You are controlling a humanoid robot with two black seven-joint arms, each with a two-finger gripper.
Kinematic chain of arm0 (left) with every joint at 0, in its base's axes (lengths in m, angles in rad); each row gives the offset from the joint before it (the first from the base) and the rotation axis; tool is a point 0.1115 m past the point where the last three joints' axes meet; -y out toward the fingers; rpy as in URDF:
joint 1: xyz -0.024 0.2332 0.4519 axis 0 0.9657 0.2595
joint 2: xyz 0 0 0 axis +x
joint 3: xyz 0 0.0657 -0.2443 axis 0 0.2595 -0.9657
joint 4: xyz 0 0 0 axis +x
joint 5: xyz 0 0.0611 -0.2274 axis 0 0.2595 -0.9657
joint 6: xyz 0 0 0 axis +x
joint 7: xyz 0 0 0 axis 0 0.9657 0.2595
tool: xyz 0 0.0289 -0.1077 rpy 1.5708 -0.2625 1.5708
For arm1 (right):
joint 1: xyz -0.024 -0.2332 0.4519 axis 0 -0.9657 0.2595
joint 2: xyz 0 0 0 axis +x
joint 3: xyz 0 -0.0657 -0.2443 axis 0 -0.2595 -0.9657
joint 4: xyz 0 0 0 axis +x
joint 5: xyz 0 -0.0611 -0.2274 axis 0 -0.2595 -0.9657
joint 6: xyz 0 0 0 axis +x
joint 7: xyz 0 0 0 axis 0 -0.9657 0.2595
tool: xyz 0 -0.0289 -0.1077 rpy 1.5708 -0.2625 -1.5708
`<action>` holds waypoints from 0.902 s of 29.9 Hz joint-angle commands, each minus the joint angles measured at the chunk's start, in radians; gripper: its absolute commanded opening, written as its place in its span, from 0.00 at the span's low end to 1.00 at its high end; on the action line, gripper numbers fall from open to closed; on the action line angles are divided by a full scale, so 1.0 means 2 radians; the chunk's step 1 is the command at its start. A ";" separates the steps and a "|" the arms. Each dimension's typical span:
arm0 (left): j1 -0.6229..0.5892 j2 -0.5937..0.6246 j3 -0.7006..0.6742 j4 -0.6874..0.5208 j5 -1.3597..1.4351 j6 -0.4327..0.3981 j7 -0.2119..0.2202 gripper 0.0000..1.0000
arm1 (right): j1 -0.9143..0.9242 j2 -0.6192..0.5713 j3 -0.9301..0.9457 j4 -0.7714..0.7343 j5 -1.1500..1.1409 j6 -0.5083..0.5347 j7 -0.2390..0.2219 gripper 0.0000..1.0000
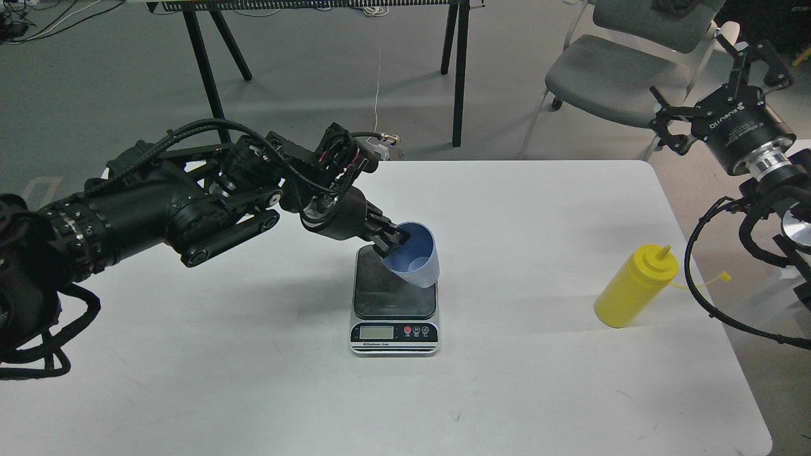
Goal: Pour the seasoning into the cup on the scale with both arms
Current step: 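Lower the cup onto the scale and open the left gripper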
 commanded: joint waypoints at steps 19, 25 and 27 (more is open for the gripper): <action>-0.004 0.000 -0.007 0.001 -0.008 0.000 0.000 0.32 | -0.002 0.000 -0.001 0.000 0.000 0.000 0.000 1.00; -0.017 0.002 -0.008 0.001 -0.034 0.000 0.000 0.38 | -0.006 0.000 0.000 0.000 0.000 0.000 0.000 1.00; -0.020 0.005 -0.009 0.001 -0.037 0.000 0.000 0.39 | -0.007 0.000 0.000 0.001 0.000 0.000 0.000 1.00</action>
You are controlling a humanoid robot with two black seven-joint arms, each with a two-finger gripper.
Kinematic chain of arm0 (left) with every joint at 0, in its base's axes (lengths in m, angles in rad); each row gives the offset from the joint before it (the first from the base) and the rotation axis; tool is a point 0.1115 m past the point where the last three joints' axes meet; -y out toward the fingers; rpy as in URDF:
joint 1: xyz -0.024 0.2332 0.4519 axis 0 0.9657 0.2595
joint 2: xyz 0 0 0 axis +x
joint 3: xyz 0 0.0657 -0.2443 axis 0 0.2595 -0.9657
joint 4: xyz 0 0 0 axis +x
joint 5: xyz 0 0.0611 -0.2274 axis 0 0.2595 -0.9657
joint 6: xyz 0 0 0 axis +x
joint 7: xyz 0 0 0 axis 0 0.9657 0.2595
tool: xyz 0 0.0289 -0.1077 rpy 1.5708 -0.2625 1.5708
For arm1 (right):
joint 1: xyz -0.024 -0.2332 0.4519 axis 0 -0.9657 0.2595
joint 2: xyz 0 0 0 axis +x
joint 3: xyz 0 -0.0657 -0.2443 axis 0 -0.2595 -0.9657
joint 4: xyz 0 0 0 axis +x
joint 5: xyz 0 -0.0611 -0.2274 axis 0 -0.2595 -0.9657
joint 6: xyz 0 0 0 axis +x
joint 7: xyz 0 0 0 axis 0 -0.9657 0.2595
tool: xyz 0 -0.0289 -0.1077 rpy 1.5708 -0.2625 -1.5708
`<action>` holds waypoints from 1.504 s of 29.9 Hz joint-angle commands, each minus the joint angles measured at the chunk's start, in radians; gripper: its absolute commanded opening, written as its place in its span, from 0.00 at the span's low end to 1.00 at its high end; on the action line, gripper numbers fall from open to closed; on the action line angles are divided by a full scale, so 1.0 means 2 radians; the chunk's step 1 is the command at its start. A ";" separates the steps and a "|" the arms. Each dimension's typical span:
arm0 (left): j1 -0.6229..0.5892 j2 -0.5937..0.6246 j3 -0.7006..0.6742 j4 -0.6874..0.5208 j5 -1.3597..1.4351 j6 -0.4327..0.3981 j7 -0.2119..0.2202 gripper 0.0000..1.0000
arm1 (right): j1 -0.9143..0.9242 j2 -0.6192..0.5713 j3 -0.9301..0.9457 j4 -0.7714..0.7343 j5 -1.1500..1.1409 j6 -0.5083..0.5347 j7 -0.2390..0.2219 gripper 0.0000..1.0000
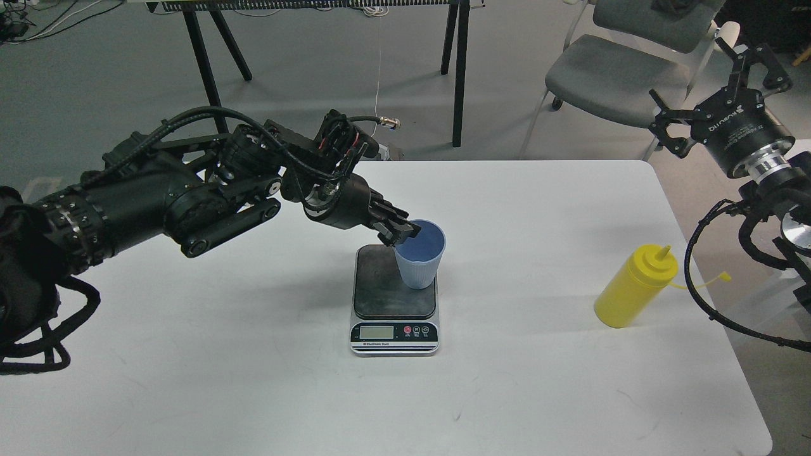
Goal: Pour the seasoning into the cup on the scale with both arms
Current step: 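Lower the cup onto the scale and open the left gripper, then withdraw the left arm away from the cup to rest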
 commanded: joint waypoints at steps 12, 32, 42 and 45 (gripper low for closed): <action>-0.094 0.028 -0.063 0.127 -0.255 0.000 0.000 0.75 | -0.001 -0.003 0.003 0.002 0.000 0.000 0.000 1.00; 0.024 0.044 -0.143 0.392 -0.893 0.000 0.000 0.83 | -0.026 -0.064 0.026 0.009 0.116 0.000 -0.008 1.00; 0.038 0.045 -0.153 0.392 -0.894 0.000 0.000 0.87 | -0.161 -0.126 0.031 0.064 0.230 0.000 -0.012 1.00; 0.043 0.047 -0.153 0.392 -0.894 0.000 0.000 0.87 | -0.214 -0.135 0.033 0.077 0.242 0.000 -0.011 0.99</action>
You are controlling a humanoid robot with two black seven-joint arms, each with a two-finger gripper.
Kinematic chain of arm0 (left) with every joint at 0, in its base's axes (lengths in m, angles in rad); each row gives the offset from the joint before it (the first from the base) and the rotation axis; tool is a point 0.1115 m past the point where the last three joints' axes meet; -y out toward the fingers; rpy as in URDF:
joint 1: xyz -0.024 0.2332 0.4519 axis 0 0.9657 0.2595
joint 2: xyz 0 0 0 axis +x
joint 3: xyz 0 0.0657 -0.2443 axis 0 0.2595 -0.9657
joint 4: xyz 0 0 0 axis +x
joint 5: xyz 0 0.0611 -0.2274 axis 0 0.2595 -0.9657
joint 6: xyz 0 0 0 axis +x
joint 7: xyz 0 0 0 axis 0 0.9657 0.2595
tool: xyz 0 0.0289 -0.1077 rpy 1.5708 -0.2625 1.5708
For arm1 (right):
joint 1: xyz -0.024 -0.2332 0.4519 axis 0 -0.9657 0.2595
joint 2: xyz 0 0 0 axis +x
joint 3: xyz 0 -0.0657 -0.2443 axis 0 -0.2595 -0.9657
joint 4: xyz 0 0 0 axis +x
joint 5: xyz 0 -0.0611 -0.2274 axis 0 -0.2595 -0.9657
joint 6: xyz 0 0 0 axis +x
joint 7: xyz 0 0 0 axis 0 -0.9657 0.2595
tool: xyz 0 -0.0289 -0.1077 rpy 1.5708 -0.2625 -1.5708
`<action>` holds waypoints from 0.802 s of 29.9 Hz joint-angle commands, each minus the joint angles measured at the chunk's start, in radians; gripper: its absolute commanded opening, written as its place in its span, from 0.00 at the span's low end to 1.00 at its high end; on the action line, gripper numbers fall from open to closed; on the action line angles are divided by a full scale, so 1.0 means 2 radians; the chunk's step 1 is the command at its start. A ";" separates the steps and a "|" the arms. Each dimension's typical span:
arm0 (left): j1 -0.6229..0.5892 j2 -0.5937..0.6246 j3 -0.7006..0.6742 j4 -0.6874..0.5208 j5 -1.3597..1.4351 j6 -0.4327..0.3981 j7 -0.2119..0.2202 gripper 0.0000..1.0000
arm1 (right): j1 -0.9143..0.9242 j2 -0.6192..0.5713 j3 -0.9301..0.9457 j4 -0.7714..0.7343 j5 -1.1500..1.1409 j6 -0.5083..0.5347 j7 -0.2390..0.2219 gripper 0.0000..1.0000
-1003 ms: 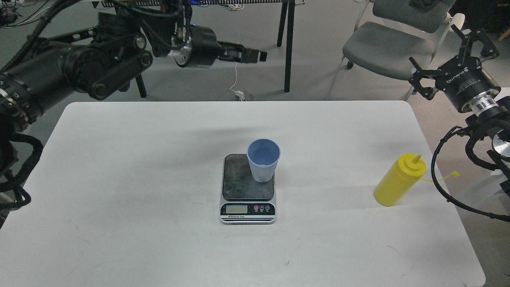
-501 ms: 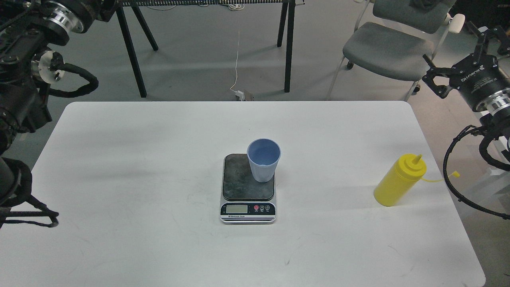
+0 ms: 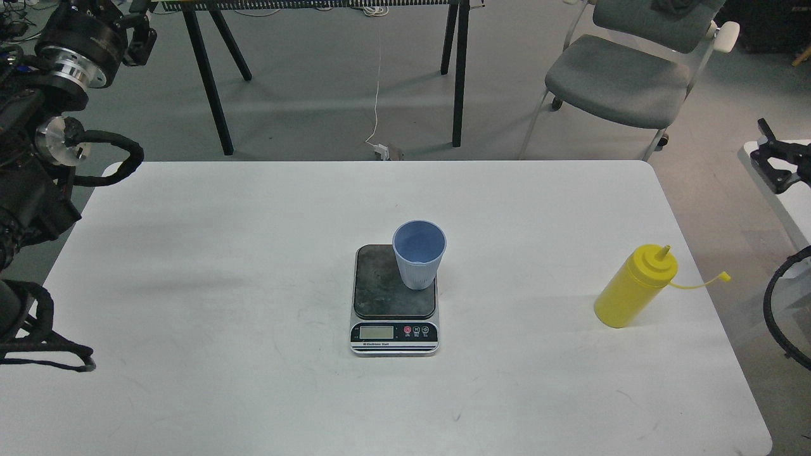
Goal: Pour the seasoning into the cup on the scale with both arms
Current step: 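Withdraw the left arm away from the cup to rest, then move the right gripper to the yellow bottle and close around it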
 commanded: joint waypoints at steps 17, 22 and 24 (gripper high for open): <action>0.031 0.001 0.000 0.025 0.000 0.000 0.000 0.92 | -0.253 0.021 0.012 0.047 0.032 0.000 0.001 1.00; 0.028 -0.003 0.001 0.025 0.000 0.000 0.000 0.92 | -0.253 0.031 0.011 0.079 0.031 0.000 0.001 1.00; 0.028 -0.003 0.001 0.025 0.000 0.000 0.000 0.92 | -0.253 0.033 0.011 0.093 0.029 0.000 0.001 1.00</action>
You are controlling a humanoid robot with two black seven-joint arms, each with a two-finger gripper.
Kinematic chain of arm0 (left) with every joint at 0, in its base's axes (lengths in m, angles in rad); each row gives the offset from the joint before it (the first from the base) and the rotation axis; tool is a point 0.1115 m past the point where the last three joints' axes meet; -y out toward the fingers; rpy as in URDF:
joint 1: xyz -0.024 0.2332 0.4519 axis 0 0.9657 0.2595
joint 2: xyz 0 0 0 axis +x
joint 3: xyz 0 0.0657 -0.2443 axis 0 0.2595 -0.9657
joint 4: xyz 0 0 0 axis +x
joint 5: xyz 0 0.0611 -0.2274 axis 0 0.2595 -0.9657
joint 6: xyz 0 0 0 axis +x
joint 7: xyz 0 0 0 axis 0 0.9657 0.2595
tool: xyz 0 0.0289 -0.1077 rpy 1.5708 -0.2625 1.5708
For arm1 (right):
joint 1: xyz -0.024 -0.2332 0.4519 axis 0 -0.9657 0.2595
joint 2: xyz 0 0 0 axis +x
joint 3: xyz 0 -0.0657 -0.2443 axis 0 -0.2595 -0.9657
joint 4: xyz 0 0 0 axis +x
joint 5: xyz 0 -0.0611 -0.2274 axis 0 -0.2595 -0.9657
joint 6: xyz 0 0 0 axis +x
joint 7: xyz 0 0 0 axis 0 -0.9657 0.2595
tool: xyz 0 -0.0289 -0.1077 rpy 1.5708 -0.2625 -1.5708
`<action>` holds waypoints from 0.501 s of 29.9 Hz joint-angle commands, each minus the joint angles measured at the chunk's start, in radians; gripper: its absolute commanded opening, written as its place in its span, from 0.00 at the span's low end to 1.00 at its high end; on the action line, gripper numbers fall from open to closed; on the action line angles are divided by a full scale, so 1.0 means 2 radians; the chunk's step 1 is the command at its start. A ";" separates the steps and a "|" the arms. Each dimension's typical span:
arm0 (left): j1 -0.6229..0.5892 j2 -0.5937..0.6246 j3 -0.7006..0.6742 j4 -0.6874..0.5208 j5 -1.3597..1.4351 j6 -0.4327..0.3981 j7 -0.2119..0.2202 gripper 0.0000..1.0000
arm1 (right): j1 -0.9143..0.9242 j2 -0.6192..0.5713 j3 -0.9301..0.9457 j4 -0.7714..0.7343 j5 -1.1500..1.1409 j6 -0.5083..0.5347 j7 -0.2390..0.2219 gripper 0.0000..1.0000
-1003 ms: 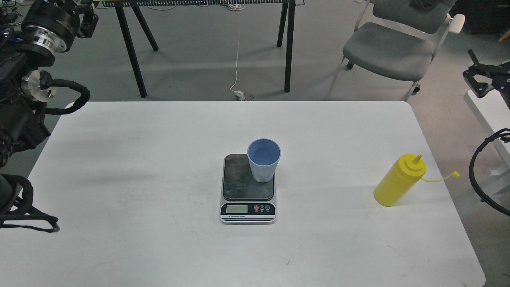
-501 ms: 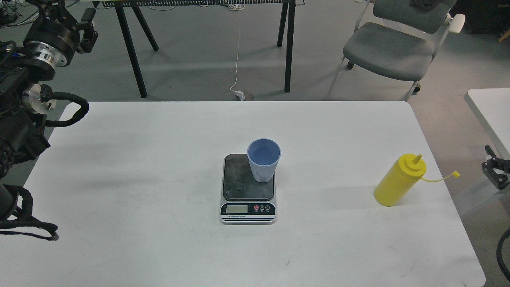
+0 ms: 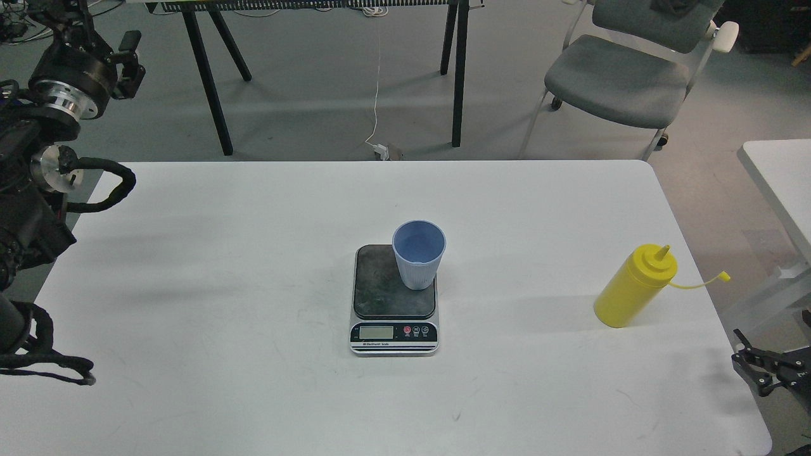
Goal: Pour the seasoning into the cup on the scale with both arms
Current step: 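Move the right gripper to the yellow bottle and close around it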
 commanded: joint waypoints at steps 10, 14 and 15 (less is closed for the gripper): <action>0.002 0.006 0.000 0.000 0.000 0.000 0.000 0.94 | -0.009 0.013 -0.024 0.082 -0.008 0.000 0.000 1.00; 0.004 0.014 0.000 0.000 0.000 0.000 0.000 0.94 | -0.009 0.013 -0.025 0.086 -0.009 0.000 0.000 1.00; 0.004 0.016 0.000 0.000 0.000 0.000 0.000 0.94 | -0.009 0.014 -0.025 0.088 -0.009 0.000 0.000 1.00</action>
